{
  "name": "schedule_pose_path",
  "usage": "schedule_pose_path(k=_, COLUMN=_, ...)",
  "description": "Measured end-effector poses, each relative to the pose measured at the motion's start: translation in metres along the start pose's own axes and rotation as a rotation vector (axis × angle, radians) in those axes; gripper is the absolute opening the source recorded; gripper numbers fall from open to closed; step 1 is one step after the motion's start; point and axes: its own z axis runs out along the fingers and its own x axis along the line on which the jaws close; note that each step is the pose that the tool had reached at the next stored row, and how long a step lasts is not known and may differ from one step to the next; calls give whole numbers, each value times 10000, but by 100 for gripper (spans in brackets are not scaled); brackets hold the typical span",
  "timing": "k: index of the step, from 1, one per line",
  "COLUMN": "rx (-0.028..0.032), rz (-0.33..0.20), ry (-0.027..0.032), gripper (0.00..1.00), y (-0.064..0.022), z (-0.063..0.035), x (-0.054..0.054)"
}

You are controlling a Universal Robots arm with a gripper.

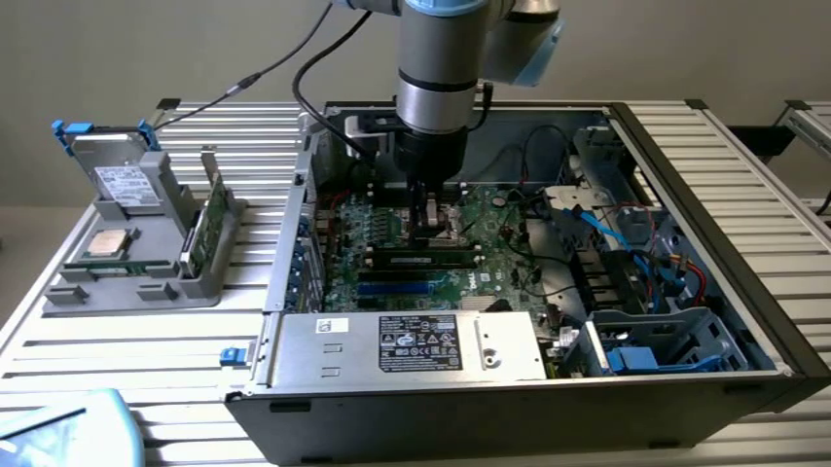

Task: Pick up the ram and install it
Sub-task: 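Press down the ram until it locks into place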

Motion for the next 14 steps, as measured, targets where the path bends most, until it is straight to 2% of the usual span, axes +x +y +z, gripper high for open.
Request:
schedule_pose_path(k=4, rx=2, rz=0, ry=-1, gripper=10, y=1, z=50, x=-4)
schedule_pose_path(k=14, rx=0, rz=0, ry=4, gripper=10, y=1, z=72, x=-5)
